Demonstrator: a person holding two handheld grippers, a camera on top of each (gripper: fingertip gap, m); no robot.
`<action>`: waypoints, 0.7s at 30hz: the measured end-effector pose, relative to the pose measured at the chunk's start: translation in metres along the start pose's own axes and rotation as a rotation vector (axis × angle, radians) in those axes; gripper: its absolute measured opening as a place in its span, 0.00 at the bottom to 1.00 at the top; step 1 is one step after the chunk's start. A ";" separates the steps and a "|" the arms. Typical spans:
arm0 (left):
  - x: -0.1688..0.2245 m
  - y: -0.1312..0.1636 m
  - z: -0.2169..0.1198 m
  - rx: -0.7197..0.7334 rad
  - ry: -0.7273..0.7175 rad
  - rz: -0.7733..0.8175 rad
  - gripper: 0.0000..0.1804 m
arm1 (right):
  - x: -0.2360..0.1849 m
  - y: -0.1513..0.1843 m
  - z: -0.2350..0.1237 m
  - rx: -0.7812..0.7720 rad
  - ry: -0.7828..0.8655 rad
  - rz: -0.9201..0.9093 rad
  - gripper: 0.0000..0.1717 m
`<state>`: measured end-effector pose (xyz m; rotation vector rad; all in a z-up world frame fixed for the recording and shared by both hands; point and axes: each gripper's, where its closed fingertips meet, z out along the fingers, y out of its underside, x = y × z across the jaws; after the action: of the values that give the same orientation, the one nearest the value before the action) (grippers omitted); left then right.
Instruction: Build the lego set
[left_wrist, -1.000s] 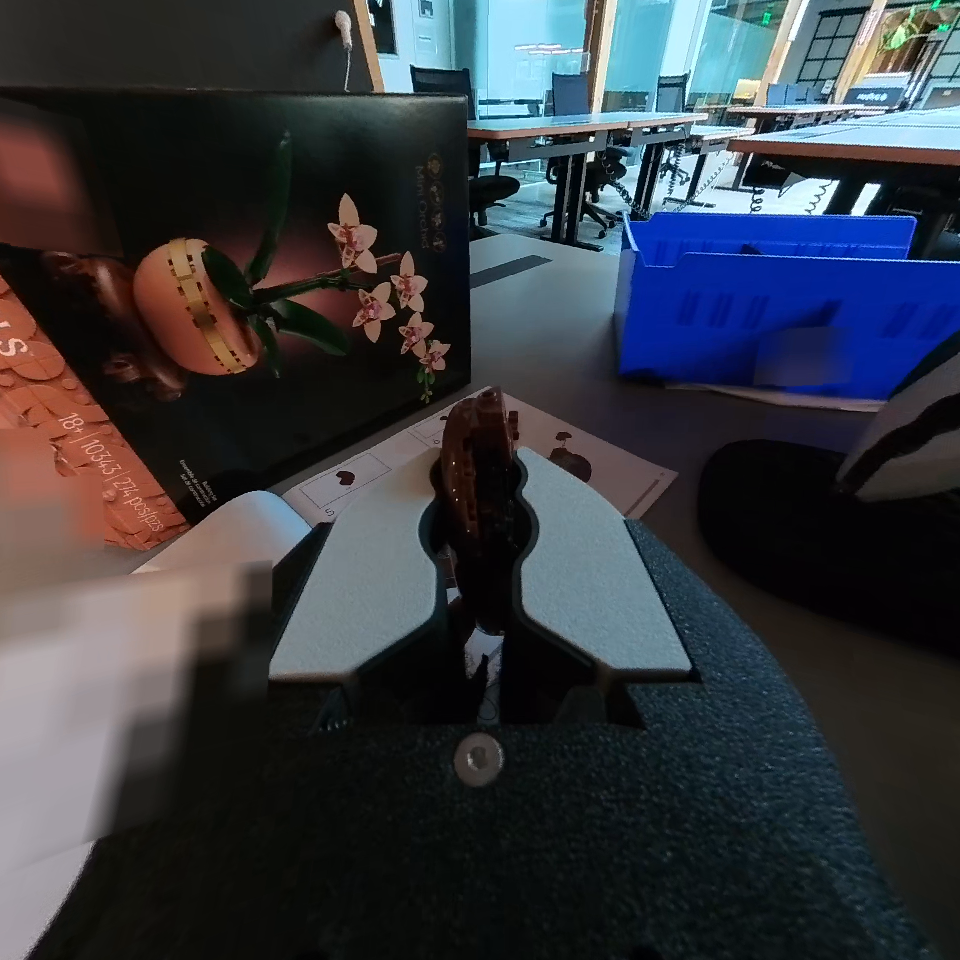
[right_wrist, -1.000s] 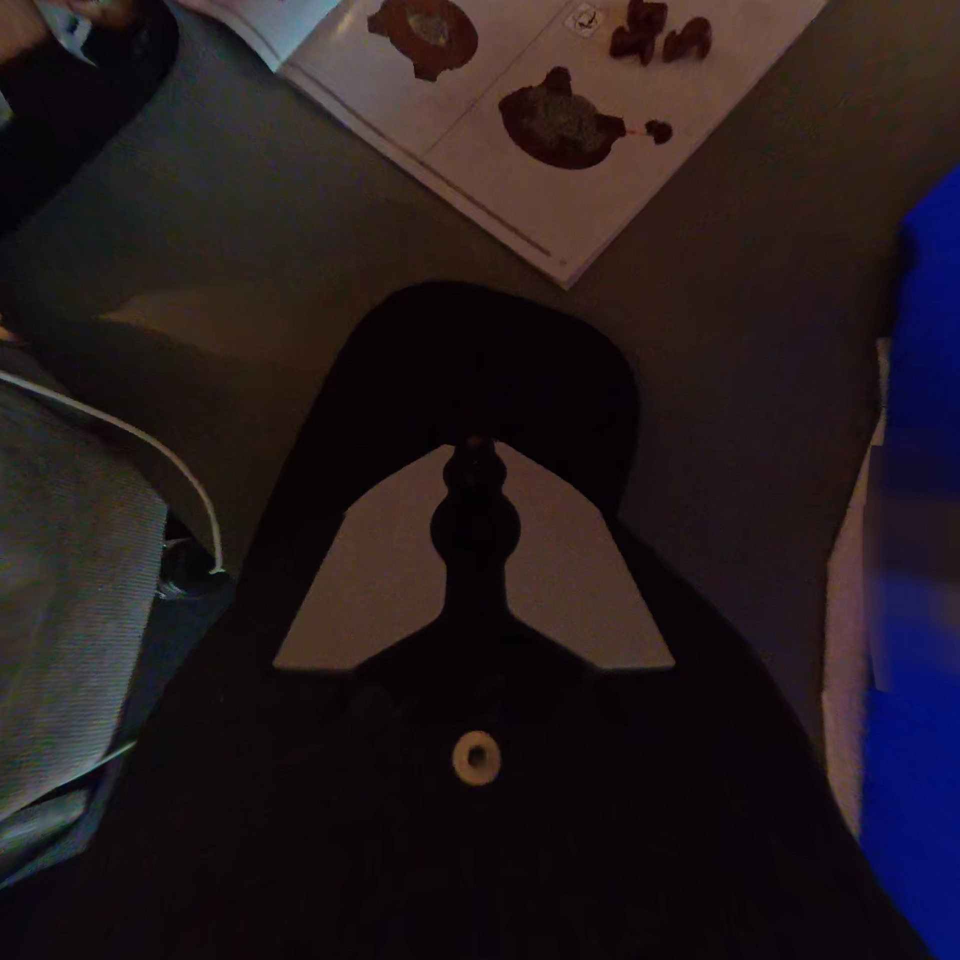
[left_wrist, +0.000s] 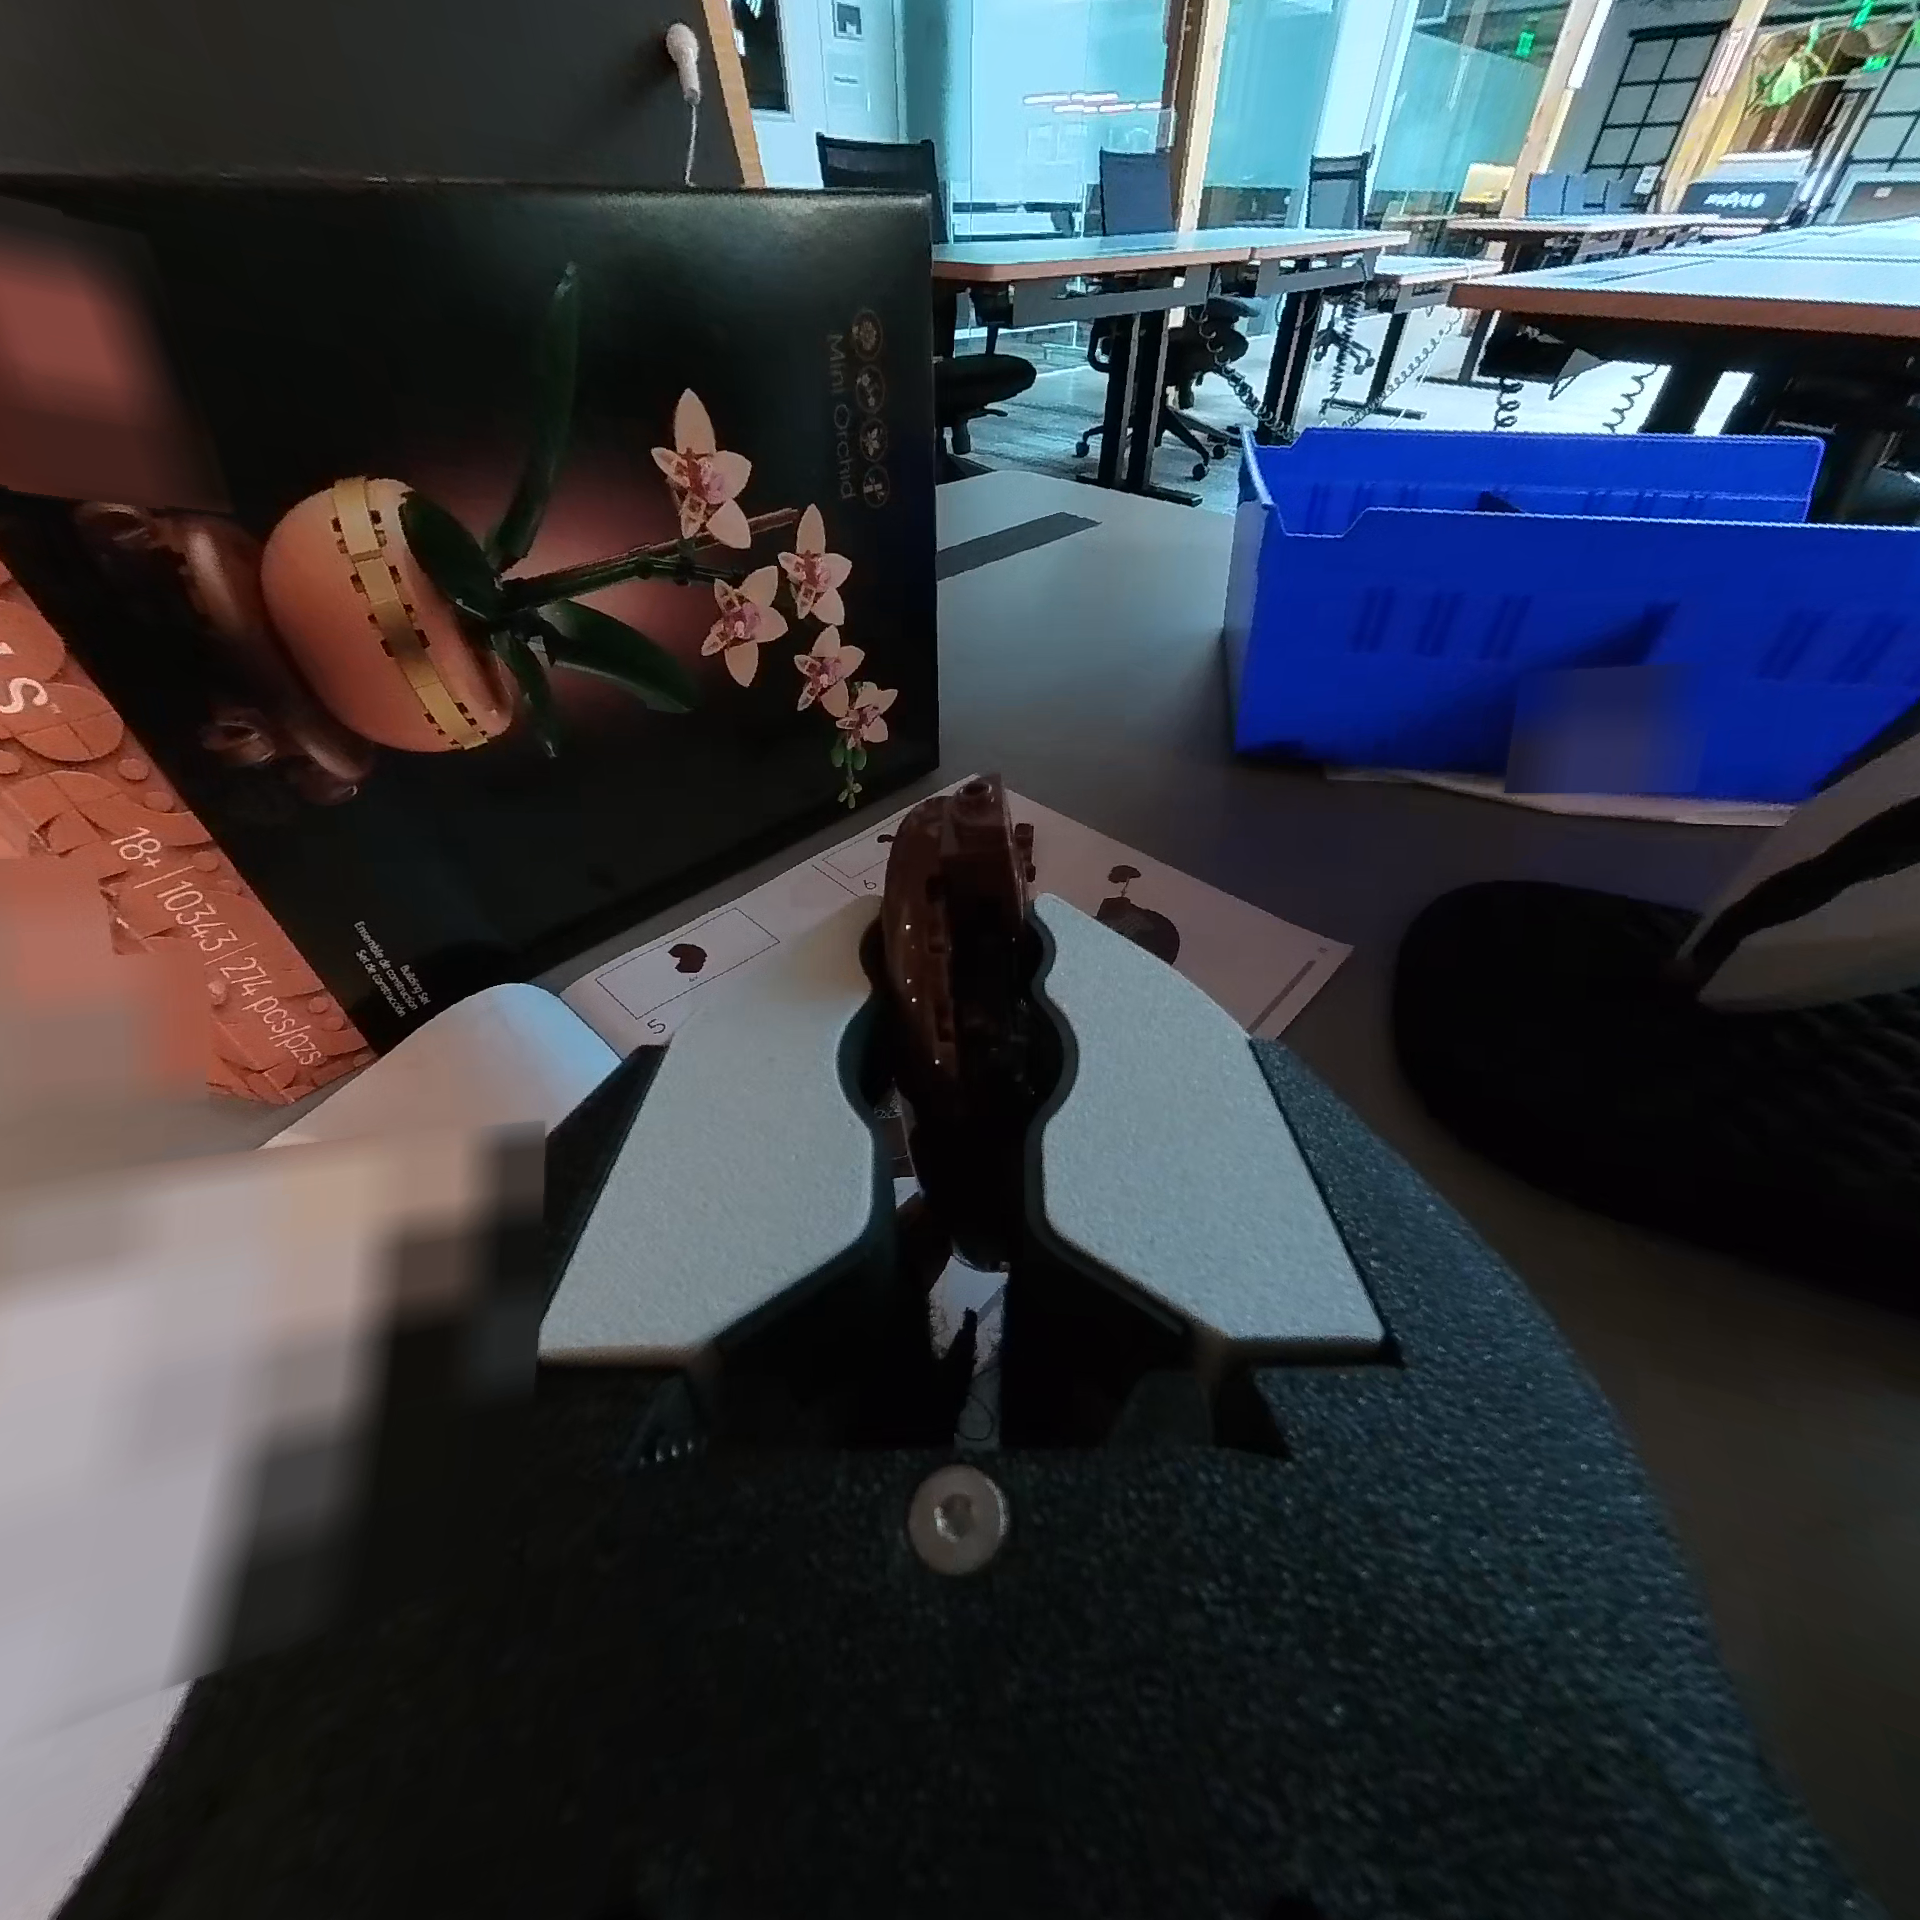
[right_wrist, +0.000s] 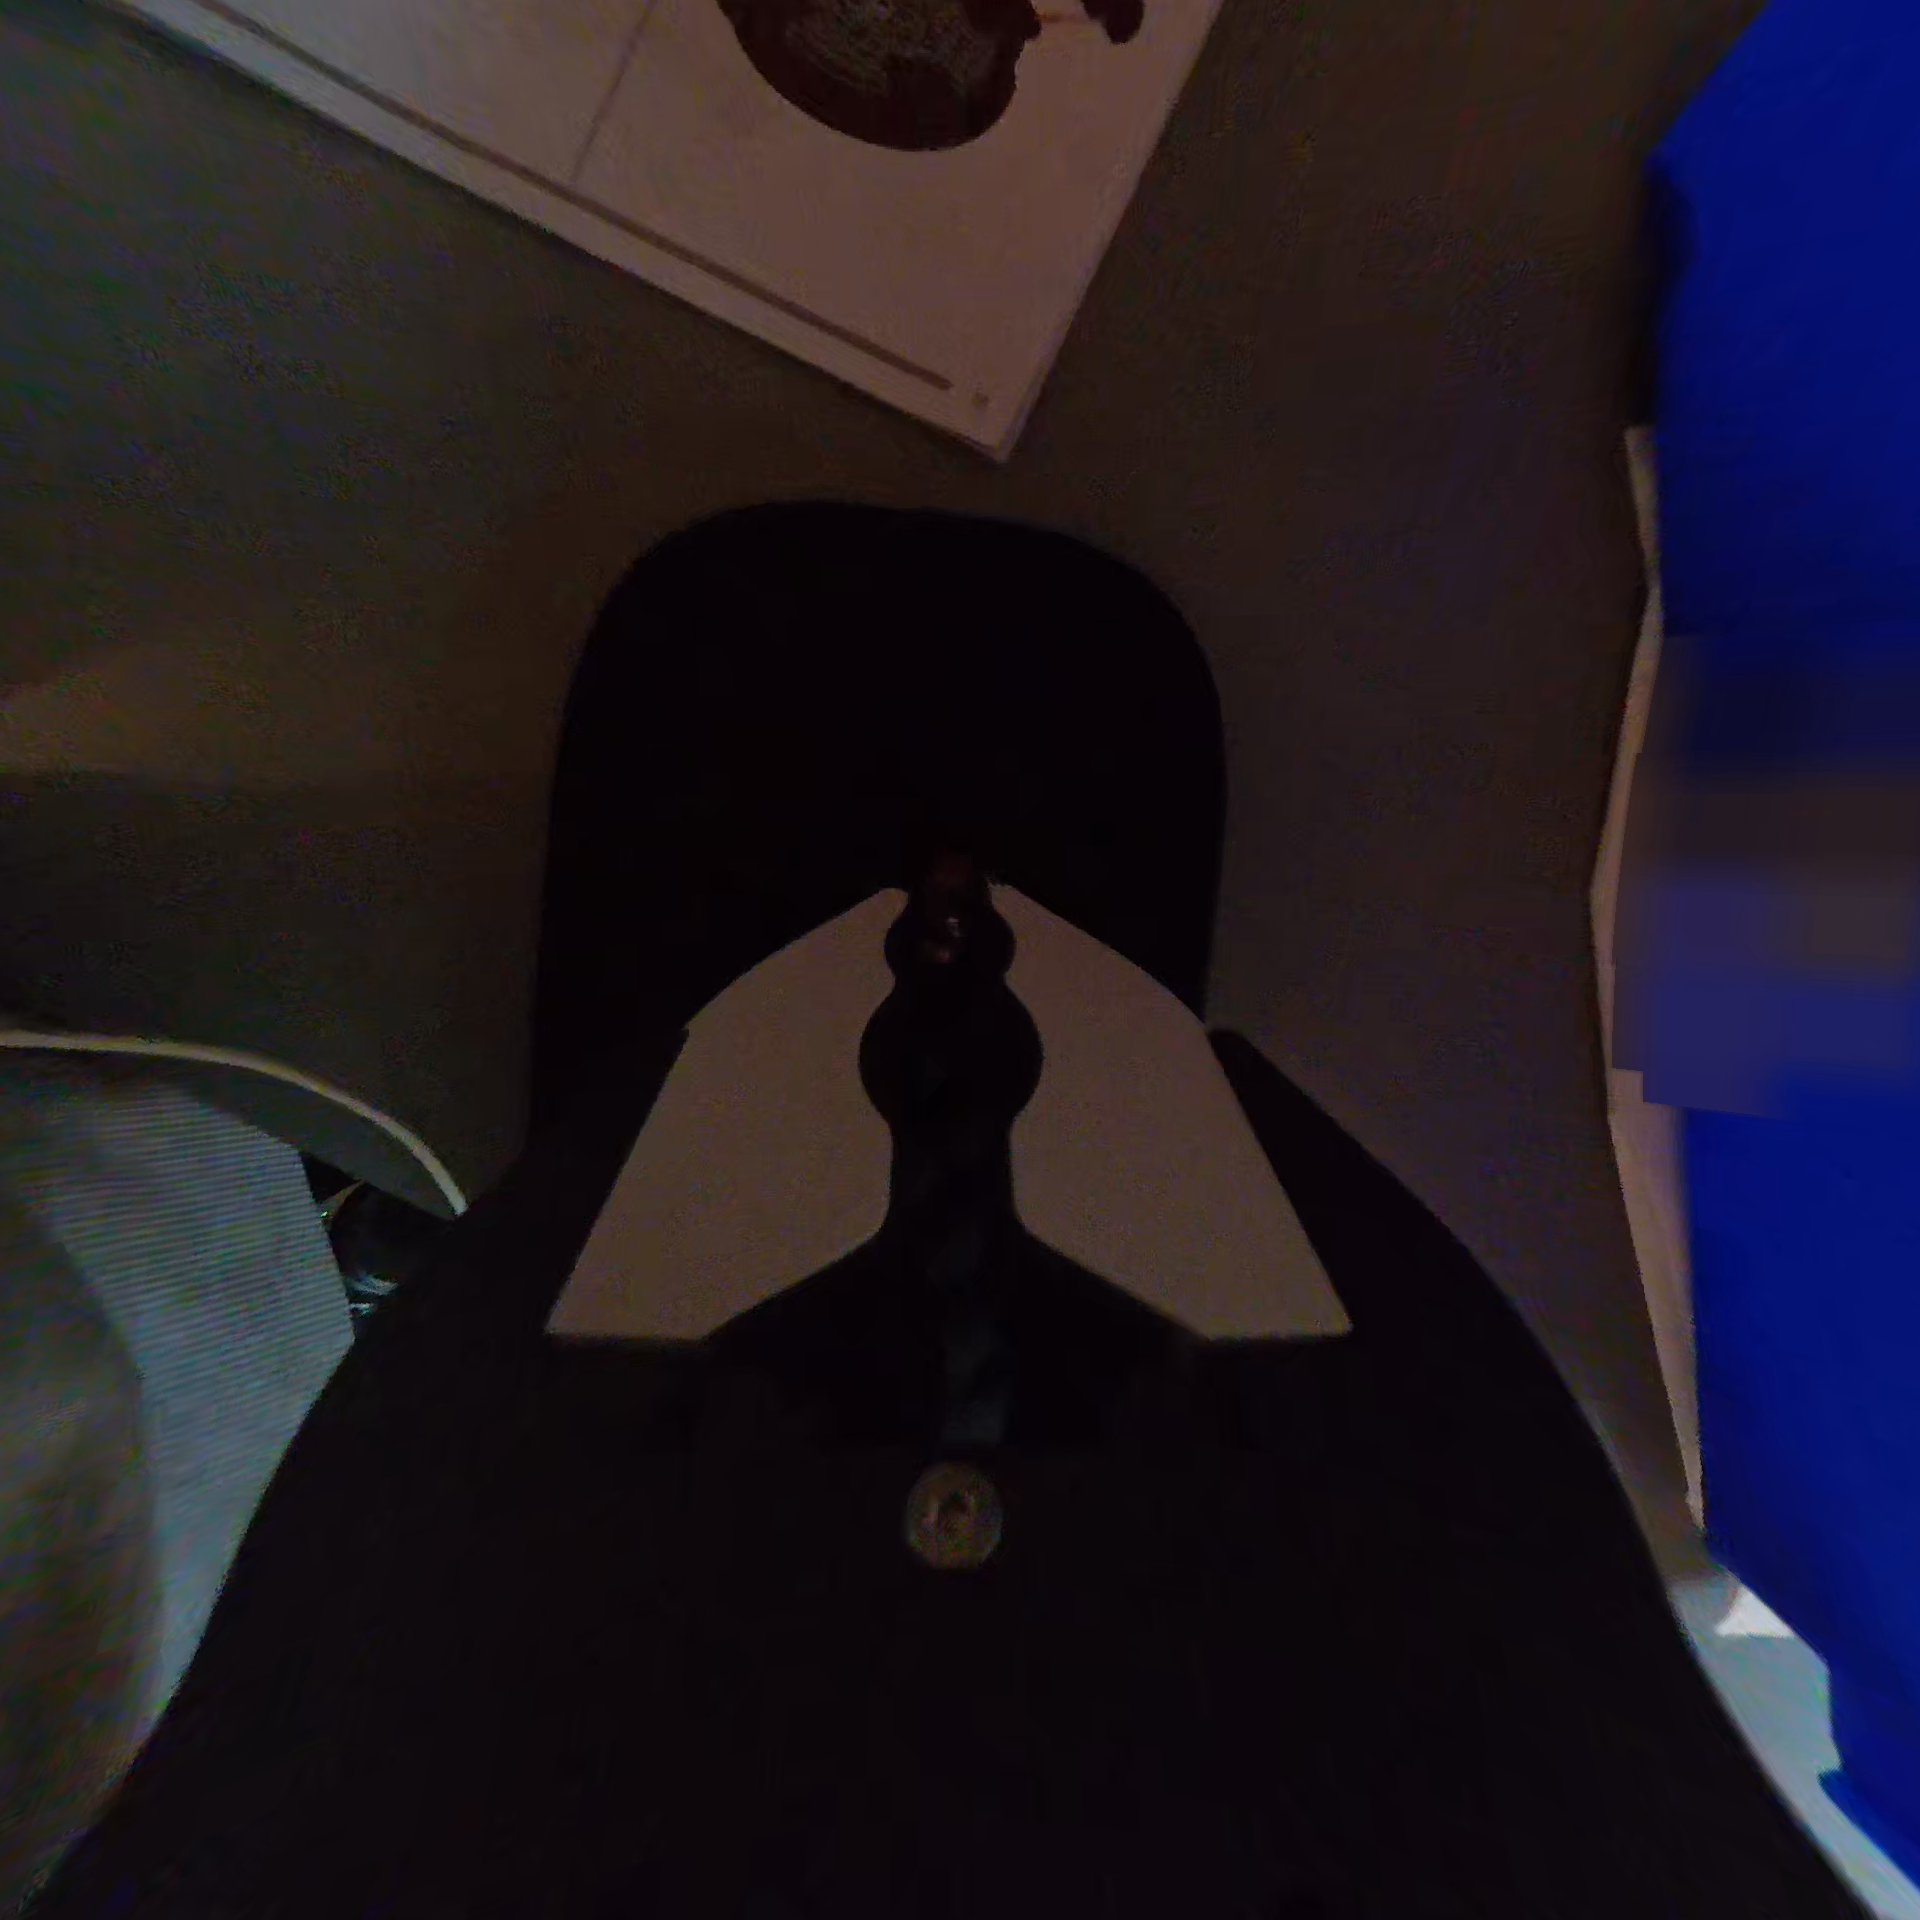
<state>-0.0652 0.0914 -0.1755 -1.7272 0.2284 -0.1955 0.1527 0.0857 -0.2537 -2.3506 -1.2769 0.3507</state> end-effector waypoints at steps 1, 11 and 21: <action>0.000 0.000 0.000 0.001 0.002 -0.004 0.12 | 0.000 0.001 0.000 -0.002 0.021 0.002 0.04; 0.002 0.000 0.001 0.015 0.034 -0.042 0.12 | 0.002 0.004 0.001 -0.031 0.228 0.115 0.04; 0.018 0.004 0.004 0.001 0.128 -0.057 0.12 | -0.004 -0.013 -0.010 0.185 0.311 -0.120 0.03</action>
<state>-0.0471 0.0901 -0.1803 -1.7230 0.2724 -0.3485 0.1454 0.0863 -0.2384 -2.0659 -1.1740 0.0580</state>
